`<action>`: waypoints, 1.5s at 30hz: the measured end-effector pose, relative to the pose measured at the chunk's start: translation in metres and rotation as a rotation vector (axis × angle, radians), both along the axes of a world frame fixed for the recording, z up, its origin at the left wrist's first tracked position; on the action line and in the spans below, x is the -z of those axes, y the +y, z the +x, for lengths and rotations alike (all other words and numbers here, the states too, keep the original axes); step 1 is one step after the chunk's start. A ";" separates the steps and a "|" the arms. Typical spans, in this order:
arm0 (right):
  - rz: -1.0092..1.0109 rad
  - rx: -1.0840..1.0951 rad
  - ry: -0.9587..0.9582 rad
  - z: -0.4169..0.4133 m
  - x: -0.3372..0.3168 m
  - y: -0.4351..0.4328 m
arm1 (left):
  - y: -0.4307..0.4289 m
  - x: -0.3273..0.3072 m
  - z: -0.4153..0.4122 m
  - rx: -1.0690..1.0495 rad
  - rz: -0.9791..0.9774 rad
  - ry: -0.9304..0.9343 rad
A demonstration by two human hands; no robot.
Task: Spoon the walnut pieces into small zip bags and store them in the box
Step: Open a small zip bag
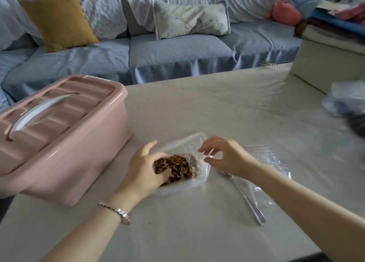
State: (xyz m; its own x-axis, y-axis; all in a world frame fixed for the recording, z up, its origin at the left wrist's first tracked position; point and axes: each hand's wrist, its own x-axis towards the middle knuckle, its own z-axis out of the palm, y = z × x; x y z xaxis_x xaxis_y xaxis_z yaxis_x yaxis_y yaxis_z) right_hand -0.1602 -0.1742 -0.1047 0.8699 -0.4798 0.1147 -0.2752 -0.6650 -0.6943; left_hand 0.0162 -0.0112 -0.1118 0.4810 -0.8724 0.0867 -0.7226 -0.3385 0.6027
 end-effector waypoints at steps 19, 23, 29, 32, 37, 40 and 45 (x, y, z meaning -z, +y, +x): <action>-0.031 0.400 0.609 -0.100 0.042 -0.043 | 0.046 0.003 -0.079 0.170 -0.011 -0.068; -0.246 0.578 0.423 -0.115 0.013 -0.032 | 0.037 -0.007 -0.093 0.118 0.005 0.011; 0.184 0.511 -0.466 -0.092 -0.053 0.032 | 0.007 -0.031 -0.116 0.126 -0.101 0.603; 0.423 0.421 -0.581 -0.071 -0.055 0.063 | -0.003 -0.043 -0.122 0.125 -0.081 0.946; 0.448 0.255 -0.293 -0.055 -0.042 0.082 | 0.014 -0.040 -0.108 -0.029 -0.239 0.808; 0.251 0.114 -0.019 -0.051 -0.045 0.086 | 0.031 -0.037 -0.093 0.087 -0.130 0.576; 0.148 0.032 0.084 -0.039 -0.045 0.097 | 0.044 -0.043 -0.085 0.134 -0.038 0.227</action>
State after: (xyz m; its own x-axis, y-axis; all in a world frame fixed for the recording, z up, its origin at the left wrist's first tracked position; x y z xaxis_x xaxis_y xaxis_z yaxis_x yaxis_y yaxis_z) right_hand -0.1992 -0.0776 -0.0597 0.8572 -0.5140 -0.0319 -0.3562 -0.5471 -0.7575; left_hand -0.0687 0.0324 -0.0686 0.3725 -0.9277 0.0233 -0.6043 -0.2234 0.7648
